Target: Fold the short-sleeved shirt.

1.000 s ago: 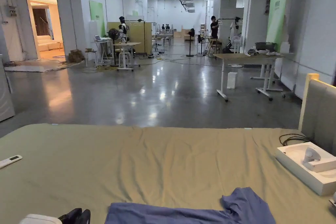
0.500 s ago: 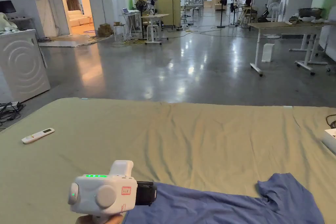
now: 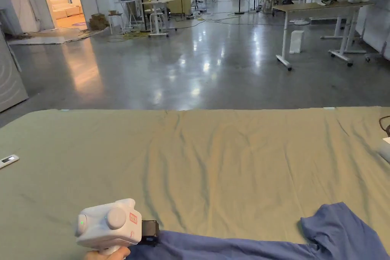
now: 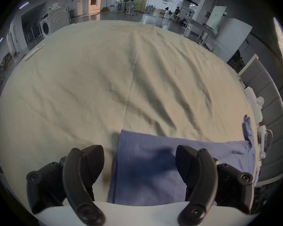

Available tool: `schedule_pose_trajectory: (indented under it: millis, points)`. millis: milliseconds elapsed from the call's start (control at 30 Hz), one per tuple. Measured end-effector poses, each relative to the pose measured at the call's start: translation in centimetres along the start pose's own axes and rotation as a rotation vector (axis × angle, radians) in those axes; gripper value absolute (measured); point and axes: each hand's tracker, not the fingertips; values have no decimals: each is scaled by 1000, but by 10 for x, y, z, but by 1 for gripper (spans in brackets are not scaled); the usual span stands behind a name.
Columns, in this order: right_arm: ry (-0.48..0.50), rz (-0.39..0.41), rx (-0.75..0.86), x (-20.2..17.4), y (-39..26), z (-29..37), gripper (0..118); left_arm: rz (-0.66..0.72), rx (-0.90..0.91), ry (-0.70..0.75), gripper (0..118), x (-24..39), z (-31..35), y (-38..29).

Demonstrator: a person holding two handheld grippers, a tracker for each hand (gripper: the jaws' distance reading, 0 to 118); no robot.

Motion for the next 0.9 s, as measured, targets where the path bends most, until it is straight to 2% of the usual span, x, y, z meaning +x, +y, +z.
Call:
schedule_pose_trajectory:
  millis: [67, 133, 233, 300, 400, 533, 633, 667, 733, 767, 800, 900]
  points:
    - [-24, 22, -59, 3, -7, -5, 0, -33, -23, 22, 93, 5, -8, -2]
    - [-44, 59, -84, 6, -15, -7, 0, -67, -6, 60, 81, 12, -8, -6]
    - [-41, 48, -112, 10, -22, -11, 0, -180, -5, 114, 76, 28, -2, -12]
    - [-34, 6, -127, 11, -27, -13, 0, -233, -13, 110, 53, 42, 1, -14]
    - [-22, -13, -133, 9, -26, -16, 0, -257, -44, 114, 27, 55, -5, -14]
    - [35, -11, -130, 10, -9, -35, 0, -237, -116, 86, 27, 45, -17, -4]
    - [148, -88, -162, 17, 28, -71, 3, -199, -149, 54, 27, 38, -20, 3]
    - [180, -96, -201, 32, 39, -95, 18, -184, -153, 46, 27, 36, -20, 4]
    - [210, -111, -231, 37, 64, -134, 82, -192, -152, 51, 27, 39, -17, 1]
    - [213, -92, -249, 38, 75, -155, 102, -208, -157, 54, 27, 42, -15, 1]
    - [223, -76, -262, 39, 91, -188, 111, -210, -160, 56, 27, 43, -15, 1]
    - [195, -58, -325, 41, 117, -263, 107, -221, -163, 57, 27, 45, -11, 0]
